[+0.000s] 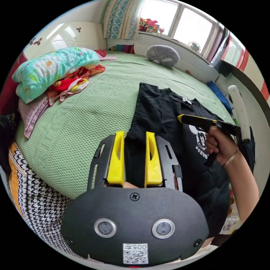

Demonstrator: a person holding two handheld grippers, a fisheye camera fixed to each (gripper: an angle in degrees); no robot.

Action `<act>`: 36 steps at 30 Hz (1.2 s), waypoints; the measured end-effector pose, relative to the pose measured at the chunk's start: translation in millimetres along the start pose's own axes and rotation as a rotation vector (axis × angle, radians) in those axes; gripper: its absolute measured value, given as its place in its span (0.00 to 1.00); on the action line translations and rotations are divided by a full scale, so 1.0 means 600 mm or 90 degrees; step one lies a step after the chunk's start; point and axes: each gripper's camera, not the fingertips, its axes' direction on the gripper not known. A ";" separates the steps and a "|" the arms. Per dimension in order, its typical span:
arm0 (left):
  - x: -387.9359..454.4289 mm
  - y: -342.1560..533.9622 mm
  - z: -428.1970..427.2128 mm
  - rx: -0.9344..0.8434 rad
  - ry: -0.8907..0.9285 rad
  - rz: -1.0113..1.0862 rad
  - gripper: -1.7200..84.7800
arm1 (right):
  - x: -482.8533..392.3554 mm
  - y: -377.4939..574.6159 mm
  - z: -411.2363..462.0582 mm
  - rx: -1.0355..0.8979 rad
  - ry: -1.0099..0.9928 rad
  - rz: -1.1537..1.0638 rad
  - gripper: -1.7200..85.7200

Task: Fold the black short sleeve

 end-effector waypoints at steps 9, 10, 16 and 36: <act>0.011 -0.020 0.044 -0.037 -0.037 0.003 0.15 | 0.048 0.079 0.006 -0.019 -0.022 0.075 0.02; 0.012 -0.023 0.043 -0.040 -0.037 0.006 0.16 | 0.054 0.092 -0.001 0.006 -0.048 0.088 0.02; 0.015 -0.074 0.007 0.014 -0.039 0.054 0.18 | 0.037 0.165 -0.035 0.088 -0.062 0.039 0.08; 0.018 -0.341 0.200 -0.146 0.064 0.019 0.05 | 0.021 0.276 -0.083 0.111 0.012 -0.031 0.10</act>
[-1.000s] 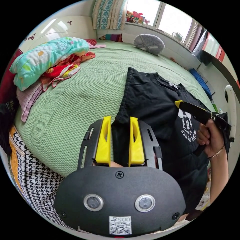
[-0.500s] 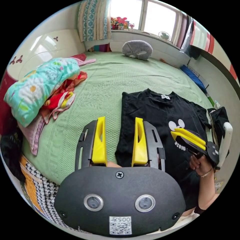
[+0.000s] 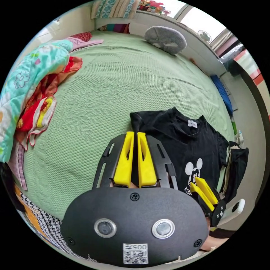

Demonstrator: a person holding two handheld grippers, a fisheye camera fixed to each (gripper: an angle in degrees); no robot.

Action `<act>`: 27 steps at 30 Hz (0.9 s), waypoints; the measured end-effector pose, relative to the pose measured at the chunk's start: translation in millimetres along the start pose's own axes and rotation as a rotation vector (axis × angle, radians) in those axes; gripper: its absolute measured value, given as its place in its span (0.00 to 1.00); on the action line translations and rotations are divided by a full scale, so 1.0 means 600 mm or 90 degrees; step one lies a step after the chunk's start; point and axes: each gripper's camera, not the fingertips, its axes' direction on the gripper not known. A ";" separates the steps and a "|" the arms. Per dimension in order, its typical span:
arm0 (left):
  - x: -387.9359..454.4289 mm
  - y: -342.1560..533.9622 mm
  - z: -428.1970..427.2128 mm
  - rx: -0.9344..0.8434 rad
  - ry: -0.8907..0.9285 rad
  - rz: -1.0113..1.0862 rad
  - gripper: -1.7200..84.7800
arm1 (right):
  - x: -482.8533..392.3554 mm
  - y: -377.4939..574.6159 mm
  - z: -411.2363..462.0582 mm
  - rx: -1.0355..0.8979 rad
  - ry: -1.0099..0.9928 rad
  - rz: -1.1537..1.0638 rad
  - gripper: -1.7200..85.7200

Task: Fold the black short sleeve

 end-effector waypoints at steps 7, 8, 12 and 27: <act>0.011 -0.064 -0.022 0.027 -0.088 0.058 0.06 | 0.006 0.019 -0.039 0.014 0.004 0.007 0.09; 0.007 -0.065 -0.011 0.013 -0.094 0.053 0.06 | 0.010 0.024 -0.046 0.014 -0.006 0.010 0.09; -0.019 -0.033 -0.015 0.044 -0.057 0.026 0.08 | 0.019 0.041 -0.073 -0.030 -0.019 0.016 0.09; -0.082 0.349 -0.038 0.056 0.065 -0.001 0.11 | 0.134 0.298 -0.280 -0.097 0.142 0.188 0.09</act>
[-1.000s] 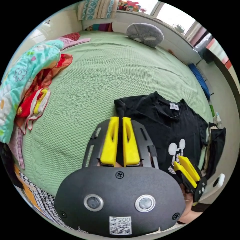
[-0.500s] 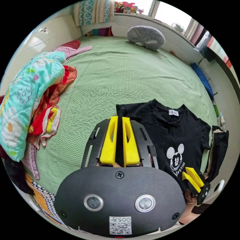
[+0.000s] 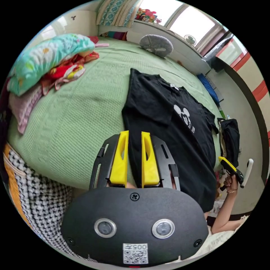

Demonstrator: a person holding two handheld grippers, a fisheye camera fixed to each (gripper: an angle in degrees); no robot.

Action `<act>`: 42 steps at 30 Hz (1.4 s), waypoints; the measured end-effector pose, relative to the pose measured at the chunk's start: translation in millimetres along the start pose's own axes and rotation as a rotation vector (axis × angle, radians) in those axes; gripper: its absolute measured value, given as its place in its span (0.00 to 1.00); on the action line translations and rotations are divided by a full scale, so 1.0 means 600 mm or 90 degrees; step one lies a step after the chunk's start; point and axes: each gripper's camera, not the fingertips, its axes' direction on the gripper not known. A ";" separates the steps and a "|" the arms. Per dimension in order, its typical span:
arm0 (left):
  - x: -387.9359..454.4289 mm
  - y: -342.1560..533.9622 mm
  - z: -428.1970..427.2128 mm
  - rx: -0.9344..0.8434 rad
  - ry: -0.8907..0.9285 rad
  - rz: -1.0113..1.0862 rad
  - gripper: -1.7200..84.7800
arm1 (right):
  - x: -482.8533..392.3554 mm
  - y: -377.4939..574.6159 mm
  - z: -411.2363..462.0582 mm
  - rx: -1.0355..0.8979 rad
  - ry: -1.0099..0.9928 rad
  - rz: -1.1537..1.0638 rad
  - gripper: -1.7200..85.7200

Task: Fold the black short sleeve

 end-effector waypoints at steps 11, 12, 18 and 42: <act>0.032 0.044 0.009 -0.039 -0.030 -0.006 0.02 | 0.018 0.079 -0.075 -0.007 0.074 -0.001 0.08; 0.037 0.046 0.004 -0.037 -0.041 0.000 0.02 | 0.018 0.080 -0.077 -0.007 0.075 -0.001 0.08; 0.044 0.064 0.001 -0.038 -0.046 -0.013 0.02 | 0.033 0.074 -0.084 -0.016 0.055 0.021 0.07; 0.791 0.028 0.225 -0.038 0.134 0.372 0.02 | 0.146 -0.041 0.006 -0.112 0.000 0.002 0.02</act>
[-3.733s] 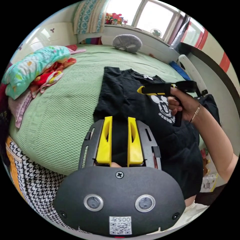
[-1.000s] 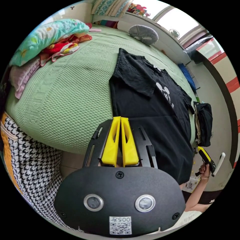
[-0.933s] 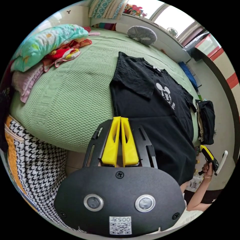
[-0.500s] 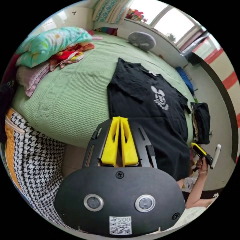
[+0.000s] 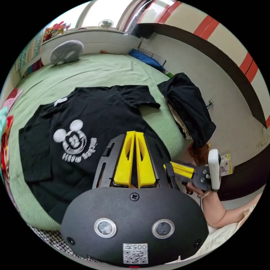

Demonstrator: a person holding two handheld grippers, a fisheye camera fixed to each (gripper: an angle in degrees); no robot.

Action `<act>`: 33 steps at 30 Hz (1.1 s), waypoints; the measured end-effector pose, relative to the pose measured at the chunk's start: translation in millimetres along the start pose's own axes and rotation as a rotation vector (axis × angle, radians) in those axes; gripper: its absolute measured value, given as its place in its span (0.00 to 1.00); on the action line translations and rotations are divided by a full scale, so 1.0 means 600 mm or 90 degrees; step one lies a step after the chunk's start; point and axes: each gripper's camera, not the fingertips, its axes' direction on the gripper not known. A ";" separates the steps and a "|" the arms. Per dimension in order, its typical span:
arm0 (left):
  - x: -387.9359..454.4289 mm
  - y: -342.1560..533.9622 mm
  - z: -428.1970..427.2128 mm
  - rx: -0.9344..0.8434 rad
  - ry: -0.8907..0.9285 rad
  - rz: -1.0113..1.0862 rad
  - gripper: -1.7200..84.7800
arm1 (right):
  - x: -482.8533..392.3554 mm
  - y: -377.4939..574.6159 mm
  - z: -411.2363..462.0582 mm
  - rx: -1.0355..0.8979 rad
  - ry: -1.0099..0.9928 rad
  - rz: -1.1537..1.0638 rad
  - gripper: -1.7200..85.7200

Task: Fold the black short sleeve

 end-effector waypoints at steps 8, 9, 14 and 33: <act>0.095 -0.139 0.178 0.014 -0.009 0.051 0.10 | 0.066 -0.067 -0.043 -0.022 -0.075 -0.028 0.04; 0.096 -0.140 0.187 0.013 -0.007 0.052 0.11 | 0.073 -0.074 -0.061 0.018 -0.065 -0.031 0.05; 0.091 -0.144 0.263 -0.047 0.032 0.071 0.15 | 0.174 -0.234 -0.178 0.232 0.018 -0.029 0.13; 0.052 -0.165 0.328 -0.042 0.078 0.014 0.06 | 0.327 -0.632 -0.047 0.024 -0.010 0.167 0.03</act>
